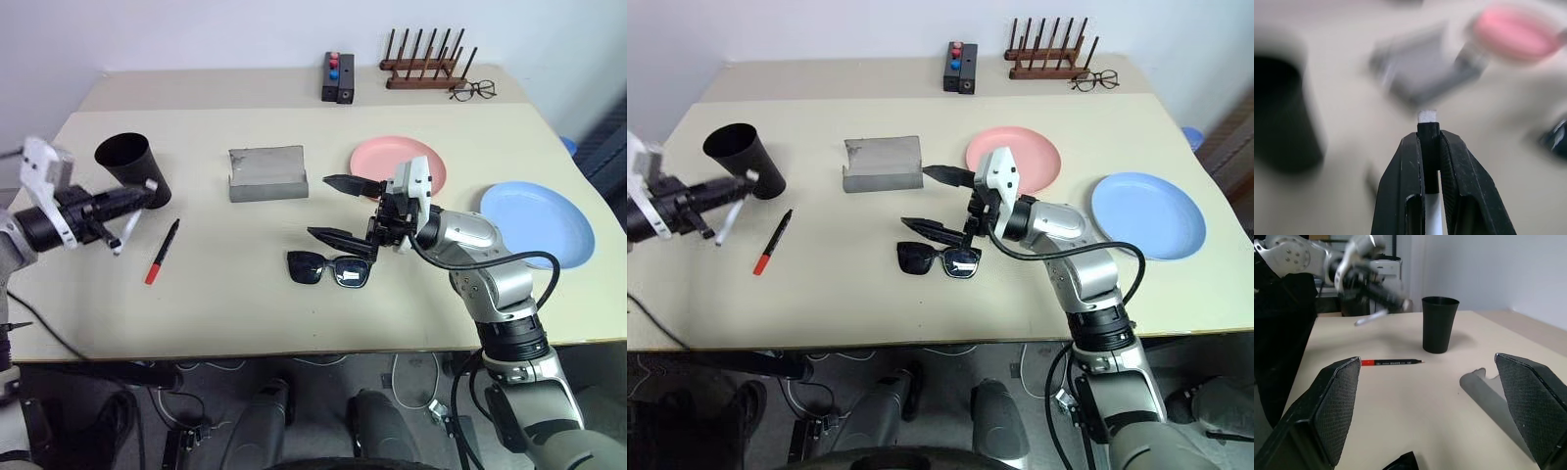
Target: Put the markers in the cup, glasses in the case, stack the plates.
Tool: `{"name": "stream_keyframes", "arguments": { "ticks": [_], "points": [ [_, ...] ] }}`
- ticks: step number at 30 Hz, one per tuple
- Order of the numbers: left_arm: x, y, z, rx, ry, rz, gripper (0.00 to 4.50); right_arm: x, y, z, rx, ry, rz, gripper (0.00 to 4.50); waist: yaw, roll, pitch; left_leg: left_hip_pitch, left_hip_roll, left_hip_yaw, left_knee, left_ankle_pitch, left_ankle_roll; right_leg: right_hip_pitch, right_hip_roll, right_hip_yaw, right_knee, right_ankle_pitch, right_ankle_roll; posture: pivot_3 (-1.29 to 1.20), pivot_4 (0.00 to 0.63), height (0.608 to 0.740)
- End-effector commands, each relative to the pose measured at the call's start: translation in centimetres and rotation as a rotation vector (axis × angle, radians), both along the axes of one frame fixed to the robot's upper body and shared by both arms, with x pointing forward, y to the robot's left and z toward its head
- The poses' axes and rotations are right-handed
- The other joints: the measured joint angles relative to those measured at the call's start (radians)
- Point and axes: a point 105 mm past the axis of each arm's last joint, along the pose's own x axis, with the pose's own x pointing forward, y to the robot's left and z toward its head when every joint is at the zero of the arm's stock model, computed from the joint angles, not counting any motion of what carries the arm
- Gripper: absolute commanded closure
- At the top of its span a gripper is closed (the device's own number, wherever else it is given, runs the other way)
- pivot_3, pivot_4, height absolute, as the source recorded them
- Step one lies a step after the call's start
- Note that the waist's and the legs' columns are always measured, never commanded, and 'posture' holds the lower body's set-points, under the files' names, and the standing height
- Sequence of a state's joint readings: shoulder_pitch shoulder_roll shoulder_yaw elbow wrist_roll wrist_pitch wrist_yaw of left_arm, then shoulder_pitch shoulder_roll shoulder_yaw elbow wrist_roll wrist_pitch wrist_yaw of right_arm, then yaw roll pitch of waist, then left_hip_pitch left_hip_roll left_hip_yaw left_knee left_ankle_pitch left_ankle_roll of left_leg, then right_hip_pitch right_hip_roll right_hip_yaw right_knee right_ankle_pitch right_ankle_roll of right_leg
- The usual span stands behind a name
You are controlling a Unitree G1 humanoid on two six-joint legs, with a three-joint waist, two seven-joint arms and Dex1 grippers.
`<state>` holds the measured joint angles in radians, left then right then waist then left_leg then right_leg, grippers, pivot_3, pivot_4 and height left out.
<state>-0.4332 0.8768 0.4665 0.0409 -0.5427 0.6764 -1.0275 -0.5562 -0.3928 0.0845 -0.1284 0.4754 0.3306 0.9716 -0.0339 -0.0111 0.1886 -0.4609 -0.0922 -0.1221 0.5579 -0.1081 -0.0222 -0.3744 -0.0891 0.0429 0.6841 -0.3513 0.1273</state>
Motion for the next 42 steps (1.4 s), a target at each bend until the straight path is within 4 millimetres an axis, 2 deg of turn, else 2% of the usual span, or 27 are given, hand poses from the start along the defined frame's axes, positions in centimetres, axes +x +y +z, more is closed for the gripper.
{"name": "stream_keyframes", "arguments": {
  "ticks": [1,3,8,12,14,19,25,29,37,42],
  "points": [
    [0.1,-0.2,5.0,-0.136,-0.185,0.006,4.48,-0.1,0.3,1.2,0.014,-0.041,0.017,0.0,0.001,0.0,0.0,0.0,0.0,0.0,0.0,0.0,0.0,0.0,0.0,-0.001,0.0,0.0,0.0,0.0,0.15,0.74],
    [0.3,-0.5,6.0,-0.167,-0.226,-0.005,4.48,-0.1,0.3,1.3,0.013,-0.044,0.016,0.0,-0.002,0.0,0.0,0.0,0.0,0.0,0.001,0.001,0.001,0.0,0.001,-0.001,0.0,0.0,0.0,0.0,0.15,0.74],
    [2.0,0.5,7.6,-0.131,-0.405,0.084,4.48,0.2,0.1,1.4,0.011,-0.049,0.011,0.0,-0.007,0.0,0.0,0.0,0.0,0.001,0.001,0.002,0.002,0.001,0.002,-0.001,0.001,0.0,0.001,0.0,0.15,0.74],
    [4.0,3.1,9.9,-0.15,-0.603,0.261,4.48,0.2,0.3,1.3,0.014,-0.05,0.012,0.0,-0.006,-0.001,0.0,0.0,0.0,0.0,0.001,0.003,0.001,0.001,0.002,-0.001,0.002,0.0,0.001,0.0,0.15,0.74],
    [4.6,3.8,10.1,-0.174,-0.647,0.303,4.48,0.2,0.3,1.3,0.015,-0.052,0.014,0.0,-0.005,-0.001,0.0,0.0,0.0,0.0,0.001,0.003,0.001,0.001,0.002,-0.001,0.002,0.001,0.001,0.0,0.15,0.74],
    [5.8,4.8,9.0,-0.167,-0.672,0.352,4.48,0.0,0.2,1.2,0.014,-0.051,0.009,0.0,-0.008,-0.001,0.0,0.0,-0.001,0.001,0.001,0.003,0.001,0.001,0.003,-0.001,0.003,0.001,0.002,0.0,0.15,0.74],
    [6.1,6.2,7.2,-0.231,-0.686,0.394,4.48,-0.3,0.0,0.9,0.008,-0.042,0.002,0.0,-0.01,-0.002,0.0,-0.001,-0.001,0.001,0.002,0.003,0.002,0.002,0.004,-0.001,0.004,0.001,0.002,0.0,0.15,0.74],
    [6.3,5.9,6.2,-0.272,-0.68,0.363,4.48,-0.4,-0.2,0.8,0.003,-0.039,-0.003,0.0,-0.009,-0.002,0.0,0.0,-0.001,0.001,0.002,0.003,0.002,0.002,0.004,-0.001,0.004,0.001,0.002,0.0,0.15,0.74],
    [6.8,5.6,4.5,-0.239,-0.66,0.376,4.48,-0.9,-0.3,0.7,-0.008,-0.029,-0.008,0.0,-0.01,-0.002,0.0,-0.001,0.0,0.001,0.002,0.003,0.002,0.002,0.004,-0.001,0.004,0.001,0.002,0.0,0.15,0.74],
    [6.7,5.7,4.6,-0.235,-0.678,0.385,4.48,-0.9,-0.5,0.5,-0.013,-0.02,-0.016,0.0,-0.01,-0.002,0.0,-0.001,0.0,0.001,0.002,0.003,0.002,0.002,0.005,-0.001,0.005,0.001,0.002,0.0,0.15,0.74]
  ]
}}
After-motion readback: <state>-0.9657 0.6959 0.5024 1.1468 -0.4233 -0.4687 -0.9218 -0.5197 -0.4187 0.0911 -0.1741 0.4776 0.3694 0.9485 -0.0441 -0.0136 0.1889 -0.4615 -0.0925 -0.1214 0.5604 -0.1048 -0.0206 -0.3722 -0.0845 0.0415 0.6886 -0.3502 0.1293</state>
